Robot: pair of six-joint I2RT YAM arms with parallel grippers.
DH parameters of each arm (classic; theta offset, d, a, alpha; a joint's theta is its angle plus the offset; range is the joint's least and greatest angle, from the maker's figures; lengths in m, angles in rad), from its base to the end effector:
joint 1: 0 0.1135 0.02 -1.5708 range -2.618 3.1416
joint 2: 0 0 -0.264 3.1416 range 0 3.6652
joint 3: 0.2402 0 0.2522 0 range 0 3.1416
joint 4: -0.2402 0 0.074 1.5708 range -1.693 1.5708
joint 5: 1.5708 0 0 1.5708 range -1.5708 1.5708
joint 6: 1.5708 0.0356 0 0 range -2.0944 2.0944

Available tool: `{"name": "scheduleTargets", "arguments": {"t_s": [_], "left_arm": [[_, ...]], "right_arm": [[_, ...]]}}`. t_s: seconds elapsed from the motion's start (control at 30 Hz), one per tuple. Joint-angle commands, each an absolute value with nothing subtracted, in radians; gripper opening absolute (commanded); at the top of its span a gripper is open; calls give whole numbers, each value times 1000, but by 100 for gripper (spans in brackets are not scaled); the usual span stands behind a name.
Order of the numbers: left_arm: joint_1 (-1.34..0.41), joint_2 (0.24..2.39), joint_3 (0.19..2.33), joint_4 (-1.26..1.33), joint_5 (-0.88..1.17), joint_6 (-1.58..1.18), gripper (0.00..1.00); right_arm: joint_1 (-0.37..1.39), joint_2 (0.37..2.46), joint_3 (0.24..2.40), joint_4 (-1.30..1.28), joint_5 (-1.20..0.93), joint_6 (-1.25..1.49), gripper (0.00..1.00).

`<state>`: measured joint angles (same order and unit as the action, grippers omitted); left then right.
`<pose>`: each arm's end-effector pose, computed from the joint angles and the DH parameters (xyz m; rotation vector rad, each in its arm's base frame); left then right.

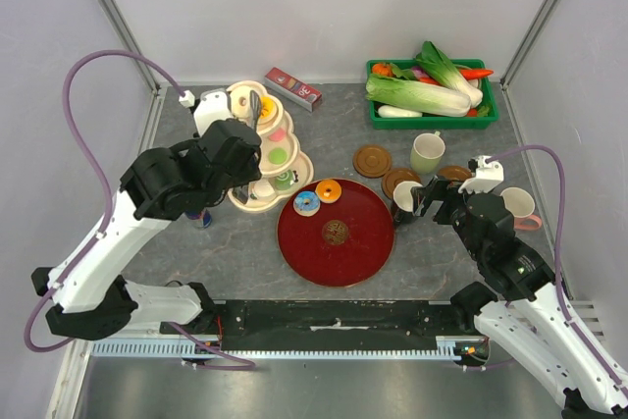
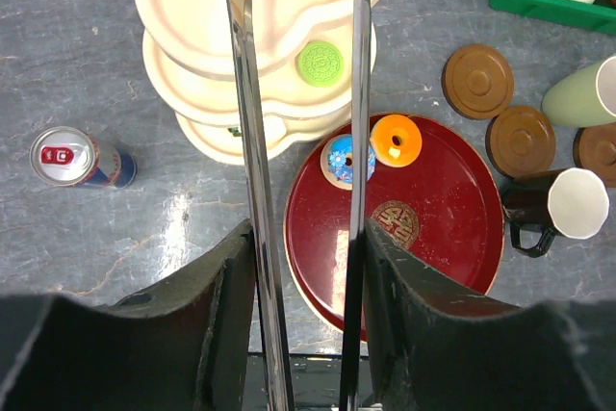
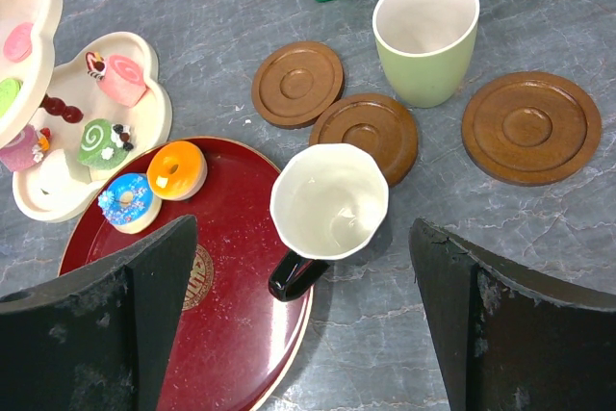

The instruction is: Serve the afternoon tea

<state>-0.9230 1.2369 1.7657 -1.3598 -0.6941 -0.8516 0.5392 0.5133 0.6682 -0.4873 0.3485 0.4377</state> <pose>0.1286 -0.1322 0.4634 -0.2254 2.1670 -0.1559 0.1130 0.0534 0.3051 0.1403 1.8913 0.3368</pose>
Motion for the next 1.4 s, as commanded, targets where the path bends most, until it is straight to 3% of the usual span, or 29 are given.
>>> {"name": "scheduleTargets", "arguments": {"t_s": [0.0, 0.63, 1.37], "left_arm": [[-904, 1195, 1741, -1523, -735, -913, 50], [-900, 1100, 1640, -1522, -611, -902, 50], [-839, 1117, 1558, -1539, -655, -945, 54]], "right_arm": [[540, 511, 669, -462, 351, 446, 98], [541, 515, 669, -463, 351, 446, 98], [541, 518, 667, -463, 351, 448, 98]]}}
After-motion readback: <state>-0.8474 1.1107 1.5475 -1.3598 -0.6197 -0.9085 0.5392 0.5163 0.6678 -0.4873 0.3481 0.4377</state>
